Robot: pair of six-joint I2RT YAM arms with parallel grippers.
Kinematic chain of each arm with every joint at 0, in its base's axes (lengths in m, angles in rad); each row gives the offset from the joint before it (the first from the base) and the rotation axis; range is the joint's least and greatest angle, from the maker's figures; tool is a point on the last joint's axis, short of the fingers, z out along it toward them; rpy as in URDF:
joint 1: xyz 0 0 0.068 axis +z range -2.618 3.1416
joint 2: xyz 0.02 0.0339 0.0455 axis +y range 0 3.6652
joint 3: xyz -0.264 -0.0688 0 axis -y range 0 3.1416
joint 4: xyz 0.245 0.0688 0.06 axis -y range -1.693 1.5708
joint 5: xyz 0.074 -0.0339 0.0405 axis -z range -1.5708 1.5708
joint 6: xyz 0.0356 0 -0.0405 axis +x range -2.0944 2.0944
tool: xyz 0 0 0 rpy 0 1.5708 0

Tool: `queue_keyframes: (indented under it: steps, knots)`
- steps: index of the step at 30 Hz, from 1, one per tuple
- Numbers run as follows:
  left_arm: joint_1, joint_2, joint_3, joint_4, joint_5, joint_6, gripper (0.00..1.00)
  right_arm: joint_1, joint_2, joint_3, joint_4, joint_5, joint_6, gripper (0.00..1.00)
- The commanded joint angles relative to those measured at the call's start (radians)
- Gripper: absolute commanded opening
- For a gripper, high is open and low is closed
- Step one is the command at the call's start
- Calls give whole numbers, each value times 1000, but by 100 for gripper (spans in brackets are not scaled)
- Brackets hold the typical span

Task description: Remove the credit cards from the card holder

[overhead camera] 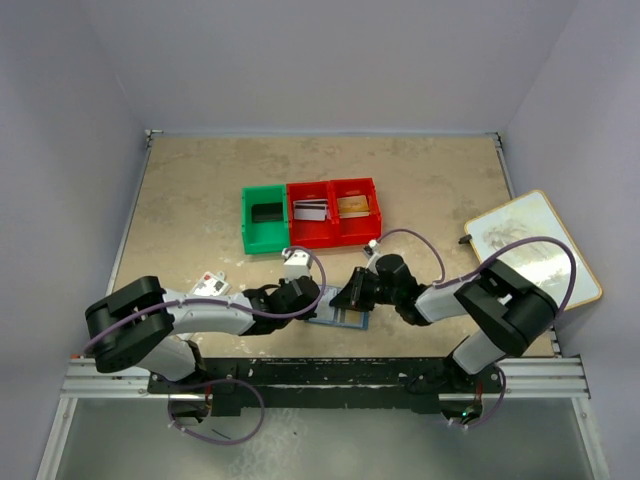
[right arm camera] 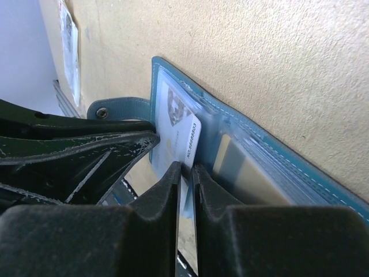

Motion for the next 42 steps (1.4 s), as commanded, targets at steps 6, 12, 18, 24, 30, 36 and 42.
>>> queue_keyframes:
  steps: [6,12,18,24,30,36,42]
  knots:
    - [3,27,6,-79,-18,-23,9,0,-60,-4,-74,6,-16,18]
    - [2,29,7,-68,0,-11,8,-1,-88,-25,-15,-21,-2,3]
    - [2,29,5,-83,-19,-25,8,-3,-149,-30,-96,11,-4,2]
    - [2,32,-1,-80,-14,-28,7,-8,-166,-53,-109,13,-2,2]
    - [-4,-7,-8,-61,-5,-7,8,-13,-159,-62,-109,21,0,2]
    - [-14,-87,21,-49,6,17,15,-14,-124,-16,-153,28,-37,3]
    - [-40,-114,74,30,33,48,28,-14,-113,-10,-143,34,-35,3]
